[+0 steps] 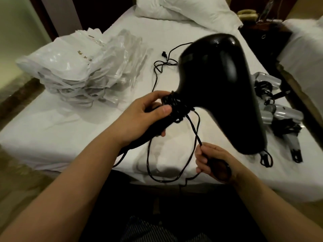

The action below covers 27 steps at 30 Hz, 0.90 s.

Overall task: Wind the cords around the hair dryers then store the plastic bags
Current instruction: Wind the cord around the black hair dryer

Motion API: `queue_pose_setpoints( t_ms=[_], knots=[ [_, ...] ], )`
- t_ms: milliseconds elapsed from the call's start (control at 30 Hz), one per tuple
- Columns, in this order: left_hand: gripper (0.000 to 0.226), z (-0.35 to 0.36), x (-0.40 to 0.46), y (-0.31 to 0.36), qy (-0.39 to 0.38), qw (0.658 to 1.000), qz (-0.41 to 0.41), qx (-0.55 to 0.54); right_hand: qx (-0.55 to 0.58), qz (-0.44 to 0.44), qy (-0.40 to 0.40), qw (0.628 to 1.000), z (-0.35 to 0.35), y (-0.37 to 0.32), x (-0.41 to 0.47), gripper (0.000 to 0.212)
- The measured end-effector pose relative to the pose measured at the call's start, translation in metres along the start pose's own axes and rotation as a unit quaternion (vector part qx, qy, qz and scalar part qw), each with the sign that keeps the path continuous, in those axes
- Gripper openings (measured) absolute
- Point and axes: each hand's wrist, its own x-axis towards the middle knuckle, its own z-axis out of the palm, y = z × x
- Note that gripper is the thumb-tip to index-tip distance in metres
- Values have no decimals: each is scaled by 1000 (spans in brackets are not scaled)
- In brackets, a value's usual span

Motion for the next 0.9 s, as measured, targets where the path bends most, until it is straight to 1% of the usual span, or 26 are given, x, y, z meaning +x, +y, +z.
queue_pose_setpoints(
  t_ms=[67, 100, 133, 200, 267, 300, 333, 433, 467, 533, 600, 633, 700, 733, 767, 800, 833, 867, 900],
  knots=[
    [22, 1, 4, 0, 41, 999, 2, 17, 61, -1, -11, 998, -2, 3, -1, 31],
    [22, 1, 6, -1, 65, 998, 1, 27, 88, -2, -3, 996, 2, 3, 0, 33],
    [22, 0, 8, -3, 90, 995, -2, 39, 119, -4, 21, 993, 5, 2, 1, 37],
    [22, 0, 11, -5, 138, 989, -14, 54, 138, -3, 114, 984, 9, 1, 1, 58],
    [27, -2, 12, -7, 175, 982, -34, 60, 120, 4, 185, 975, 13, 2, -5, 79],
    [31, -4, 12, -8, 190, 979, -43, 60, 91, 10, 203, 975, 16, 2, -8, 81],
    [35, -6, 12, -9, 202, 976, -50, 57, 47, 22, 217, 975, 18, 3, -10, 74],
    [41, -13, 9, -10, 222, 971, -59, 65, -121, 41, 251, 960, 22, -1, -19, 22],
    [39, -15, 8, -9, 222, 971, -55, 72, -141, 30, 251, 957, 21, -5, -22, 18],
    [26, -17, 6, -6, 219, 971, -40, 84, -128, -7, 256, 958, 14, -16, -27, 24],
    [19, -18, 3, -2, 212, 973, -23, 91, -118, -25, 297, 947, 1, -27, -30, 29],
    [19, -18, 2, 0, 208, 974, -16, 91, -143, -10, 324, 935, -8, -30, -30, 32],
    [18, -17, -2, 5, 204, 976, -7, 80, -256, 64, 368, 892, -28, -31, -28, 40],
    [17, -15, -3, 7, 200, 977, -6, 71, -320, 115, 369, 865, -37, -31, -26, 42],
    [17, -11, -4, 8, 192, 979, -7, 62, -386, 171, 353, 835, -43, -31, -22, 42],
    [17, -7, -5, 9, 179, 982, -8, 57, -461, 225, 324, 795, -46, -32, -16, 38],
    [16, -3, -6, 10, 163, 985, -9, 56, -547, 267, 288, 740, -45, -34, -10, 31],
    [16, 0, -6, 10, 146, 987, -9, 60, -633, 285, 254, 673, -44, -35, -2, 24],
    [16, 4, -6, 10, 129, 989, -11, 65, -713, 281, 229, 600, -41, -35, 6, 23]
  ],
)
